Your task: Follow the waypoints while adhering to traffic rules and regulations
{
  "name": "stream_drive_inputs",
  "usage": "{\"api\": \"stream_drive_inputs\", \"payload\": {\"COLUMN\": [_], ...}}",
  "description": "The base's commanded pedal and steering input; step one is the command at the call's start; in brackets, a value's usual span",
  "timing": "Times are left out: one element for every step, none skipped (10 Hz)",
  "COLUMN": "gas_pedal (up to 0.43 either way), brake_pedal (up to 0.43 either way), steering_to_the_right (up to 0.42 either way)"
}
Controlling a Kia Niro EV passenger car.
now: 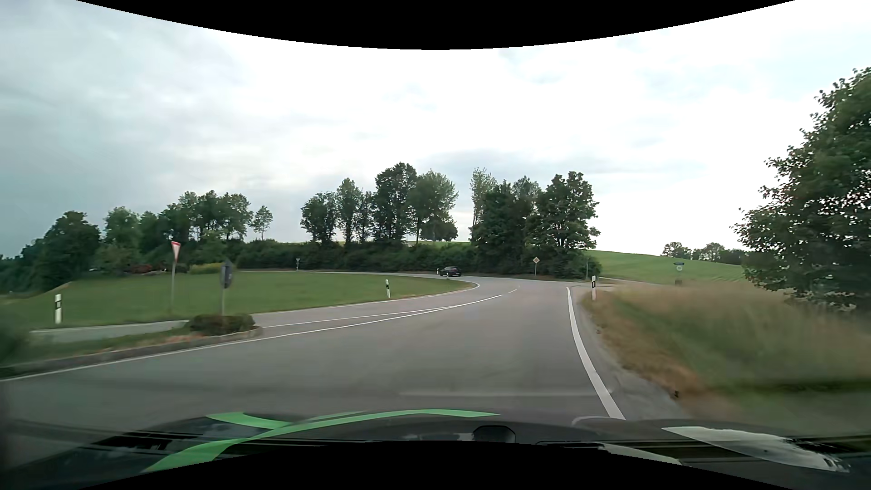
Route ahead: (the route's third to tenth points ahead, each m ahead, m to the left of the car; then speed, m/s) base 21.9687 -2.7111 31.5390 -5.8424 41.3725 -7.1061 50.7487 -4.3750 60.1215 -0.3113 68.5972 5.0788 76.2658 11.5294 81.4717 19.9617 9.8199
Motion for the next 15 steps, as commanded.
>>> {"api": "stream_drive_inputs", "payload": {"gas_pedal": [0.240, 0.240, 0.248, 0.248, 0.248, 0.248, 0.248, 0.248, 0.248, 0.260, 0.260, 0.287, 0.287, 0.287, 0.280], "brake_pedal": [0.000, 0.000, 0.000, 0.000, 0.000, 0.000, 0.000, 0.000, 0.000, 0.000, 0.000, 0.000, 0.000, 0.000, 0.000], "steering_to_the_right": [0.102, 0.101, 0.099, 0.095, 0.086, 0.078, 0.074, 0.070, 0.067, 0.064, 0.058, 0.046, 0.037, 0.033, 0.028]}}
